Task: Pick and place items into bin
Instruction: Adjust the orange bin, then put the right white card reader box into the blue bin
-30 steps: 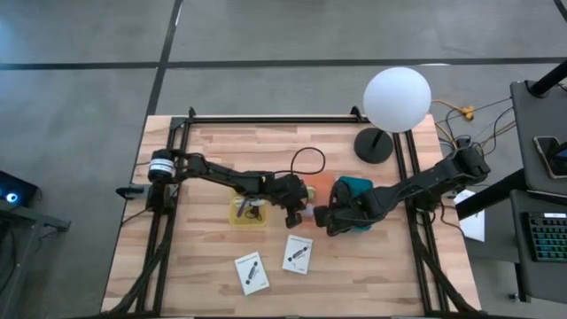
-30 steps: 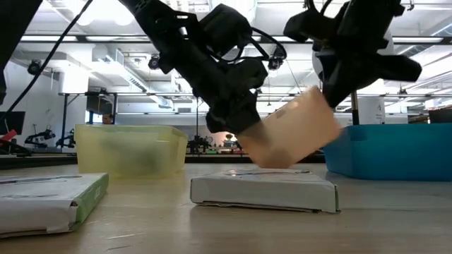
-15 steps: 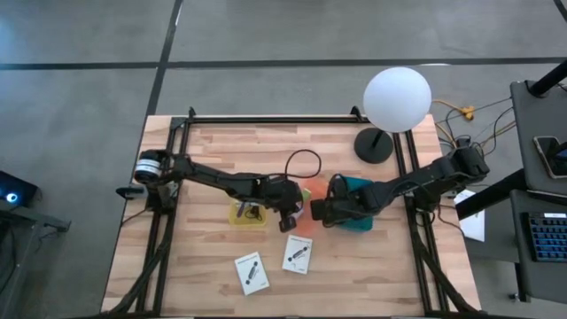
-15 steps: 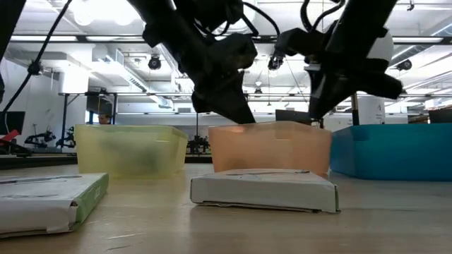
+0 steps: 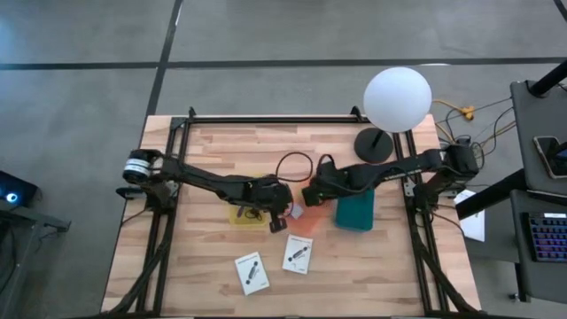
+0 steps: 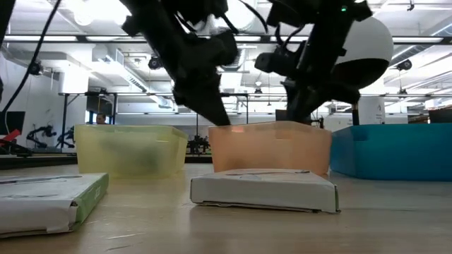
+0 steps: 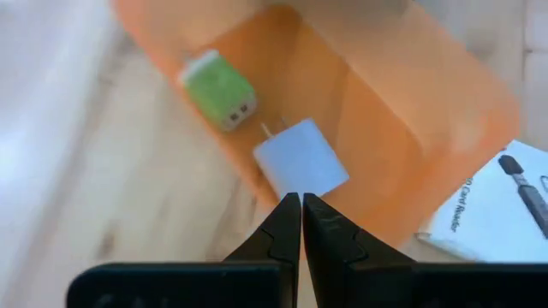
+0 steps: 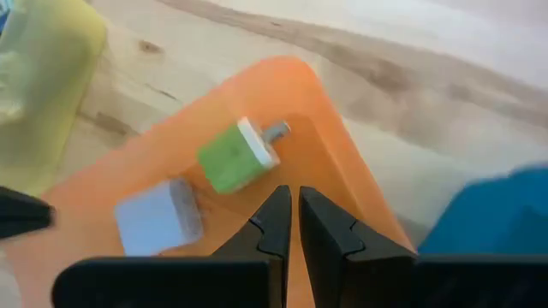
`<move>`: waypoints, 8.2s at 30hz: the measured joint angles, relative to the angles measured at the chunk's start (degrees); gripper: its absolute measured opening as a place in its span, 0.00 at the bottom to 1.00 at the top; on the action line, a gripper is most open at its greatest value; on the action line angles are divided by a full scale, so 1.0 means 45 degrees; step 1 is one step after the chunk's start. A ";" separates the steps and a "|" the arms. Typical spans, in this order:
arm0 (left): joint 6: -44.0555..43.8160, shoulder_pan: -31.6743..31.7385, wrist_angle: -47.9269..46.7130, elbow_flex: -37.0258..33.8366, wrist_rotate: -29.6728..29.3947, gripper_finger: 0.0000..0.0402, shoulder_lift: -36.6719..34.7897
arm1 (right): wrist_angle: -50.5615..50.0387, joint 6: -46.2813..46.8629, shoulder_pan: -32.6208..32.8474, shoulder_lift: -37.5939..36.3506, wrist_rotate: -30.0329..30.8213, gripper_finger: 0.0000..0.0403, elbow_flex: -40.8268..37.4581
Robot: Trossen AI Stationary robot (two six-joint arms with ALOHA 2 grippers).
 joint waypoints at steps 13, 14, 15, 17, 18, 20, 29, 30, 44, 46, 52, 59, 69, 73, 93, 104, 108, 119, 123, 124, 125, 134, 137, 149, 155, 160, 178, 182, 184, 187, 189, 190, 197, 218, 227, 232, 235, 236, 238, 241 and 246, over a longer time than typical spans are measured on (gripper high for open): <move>-0.0819 -0.0148 -0.0163 -0.2422 -0.1668 0.00 -0.4247 | 0.0540 -0.2681 -0.1570 0.0582 -0.2371 0.04 0.0631; -0.0820 -0.0148 -0.0170 -0.2624 -0.1788 0.00 -0.4565 | 0.0648 -0.2824 -0.1571 0.0805 -0.2612 0.04 0.0763; -0.0821 -0.0148 -0.0196 -0.2837 -0.1939 0.00 -0.4894 | 0.0766 -0.3012 -0.1568 0.1032 -0.2775 0.04 0.0942; -0.0919 -0.0148 -0.0178 -0.3143 -0.2221 0.00 -0.5355 | 0.0649 -0.3585 -0.1571 0.1590 -0.2830 0.04 0.1377; -0.1106 -0.0148 -0.0176 -0.3313 -0.2378 0.00 -0.5639 | 0.0512 -0.3860 -0.1585 0.1889 -0.2816 0.04 0.1667; -0.1369 -0.0143 -0.0228 -0.3550 -0.2481 0.00 -0.6013 | -0.0353 -0.4423 -0.1617 0.2479 -0.2480 0.04 0.2314; -0.1806 -0.0158 -0.0264 -0.3849 -0.2760 0.00 -0.6554 | -0.3823 -0.7210 -0.1811 0.5076 -0.1112 0.04 0.5954; -0.1806 -0.0158 -0.0278 -0.3870 -0.2783 0.00 -0.6554 | -0.3756 -0.7456 -0.1851 0.5310 -0.1107 0.04 0.6373; -0.2110 -0.0167 -0.0282 -0.4340 -0.2841 0.00 -0.6656 | -0.3906 -0.9548 -0.1919 0.6782 -0.0502 0.04 1.0050; -0.1913 -0.0172 -0.0319 -0.4393 -0.2837 0.00 -0.6737 | -0.4570 -0.9119 -0.1913 0.6621 -0.0885 0.04 1.0202; -0.0965 -0.0235 -0.0340 -0.4399 -0.1627 0.00 -0.6889 | -0.5454 -0.8475 -0.0479 0.5298 -0.2306 0.04 0.9825; -0.0466 -0.0284 -0.0415 -0.4462 -0.0711 0.00 -0.6969 | -0.4595 -0.7808 0.2425 0.4648 -0.4085 0.04 0.7906; 0.0204 -0.0902 -0.0418 -0.4608 0.0312 0.00 -0.7060 | -0.0787 -0.6224 0.4876 0.5733 -0.3438 0.04 0.6407; 0.0190 -0.1565 -0.0610 -0.4608 0.0333 0.00 -0.7073 | -0.0767 -0.5757 0.5133 0.6398 -0.2660 0.04 0.6412; -0.0472 -0.3408 -0.0436 -0.4608 0.1019 0.00 -0.7101 | -0.0367 -0.4745 0.7053 0.6985 -0.2950 0.04 0.7031; -0.1683 -0.5811 0.0506 -0.3250 -0.2421 0.00 -0.4990 | -0.3482 -0.3699 0.7571 0.6960 0.0582 0.04 0.9565; -0.2154 -0.6437 0.0507 -0.2407 -0.2798 0.00 -0.3781 | -0.3733 -0.4235 0.8014 0.6948 0.0594 0.04 0.9726; -0.4459 -0.6820 0.0734 -0.0027 -0.3031 0.00 -0.0702 | -0.3872 -0.1566 0.9653 0.6930 -0.0061 0.04 0.8933; -0.4634 -0.6746 0.0599 0.0935 -0.3008 0.05 0.0386 | -0.4572 -0.0179 1.0008 0.6926 0.0252 0.07 0.8933; -0.4887 -0.6739 0.0545 0.1134 -0.3010 0.08 0.0626 | -0.4689 0.0168 1.0086 0.6926 0.0256 0.09 0.8928; -0.5178 -0.6739 0.0549 0.1327 -0.2986 0.12 0.0838 | -0.4737 0.0471 1.0176 0.6926 0.0270 0.11 0.8923; -0.4504 -0.6768 0.1589 0.1833 -0.2291 0.33 0.1446 | -0.4715 0.2303 1.0781 0.6901 0.0285 0.33 0.8158; -0.4361 -0.6745 0.1715 0.1818 -0.2271 0.29 0.1616 | -0.4666 0.2886 1.0774 0.6901 0.0568 0.33 0.7565; -0.4813 -0.6627 0.2481 0.1999 -0.1696 0.13 0.3146 | -0.3495 0.1737 1.0376 0.6887 0.1432 0.30 0.6762; -0.4794 -0.6437 0.3082 0.2042 -0.1756 0.13 0.3224 | -0.3723 0.0906 1.0343 0.6877 0.1351 0.33 0.6509; -0.4750 -0.6053 0.3402 0.2043 -0.1654 0.13 0.3678 | -0.3656 0.0243 1.0159 0.6877 0.1335 0.32 0.6451; -0.4760 -0.5823 0.2300 0.1890 -0.0571 0.13 0.4136 | -0.2050 -0.2148 0.9586 0.6877 0.1195 0.32 0.6451; -0.4729 -0.5911 0.2227 0.1854 -0.0880 0.13 0.3566 | -0.2133 -0.2119 0.9577 0.6877 0.1182 0.34 0.6451; -0.4324 -0.5942 0.2402 0.1862 -0.1354 0.13 0.3143 | -0.2183 -0.2132 0.9565 0.6877 0.1180 0.34 0.6451; -0.3947 -0.5902 0.3017 0.1857 -0.1301 0.13 0.2995 | -0.2224 -0.2135 0.9557 0.6877 0.1180 0.35 0.6446; -0.3401 -0.5825 0.3528 0.1799 -0.0920 0.13 0.3180 | -0.2247 -0.2116 0.9557 0.6877 0.1185 0.35 0.6436; -0.3161 -0.5774 0.3884 0.1800 -0.0661 0.13 0.3299 | -0.2247 -0.2114 0.9557 0.6877 0.1180 0.35 0.6436; -0.3134 -0.5467 0.3715 0.1364 -0.0253 0.13 0.3534 | -0.2125 -0.2087 0.9562 0.6877 0.1114 0.34 0.6431; -0.3453 -0.5335 0.4877 0.1609 0.0116 0.13 0.3593 | -0.1914 -0.2225 0.9488 0.6882 0.0869 0.36 0.6431; -0.3473 -0.5301 0.5013 0.1229 0.0364 0.13 0.3952 | -0.1877 -0.2184 0.9479 0.6882 0.0828 0.36 0.6431; -0.3485 -0.5316 0.4270 0.0892 0.0386 0.13 0.3928 | -0.1855 -0.2234 0.9479 0.6882 0.0792 0.36 0.6431; -0.3812 -0.5304 0.4536 0.0668 0.0419 0.13 0.3905 | -0.1863 -0.2228 0.9489 0.6882 0.0787 0.36 0.6431; -0.3994 -0.5306 0.4605 0.0601 0.0414 0.13 0.3888 | -0.1868 -0.2228 0.9489 0.6882 0.0763 0.36 0.6431; -0.4123 -0.5306 0.4514 0.0526 0.0403 0.13 0.3772 | -0.1871 -0.2183 0.9489 0.6882 0.0538 0.37 0.6431; -0.3876 -0.5355 0.4885 0.0463 0.0358 0.13 0.3587 | -0.1893 -0.1953 0.9489 0.6882 0.0403 0.37 0.6431; -0.3807 -0.5311 0.5131 0.0576 0.0363 0.13 0.3493 | -0.1897 -0.1457 0.9371 0.6887 0.0542 0.36 0.6431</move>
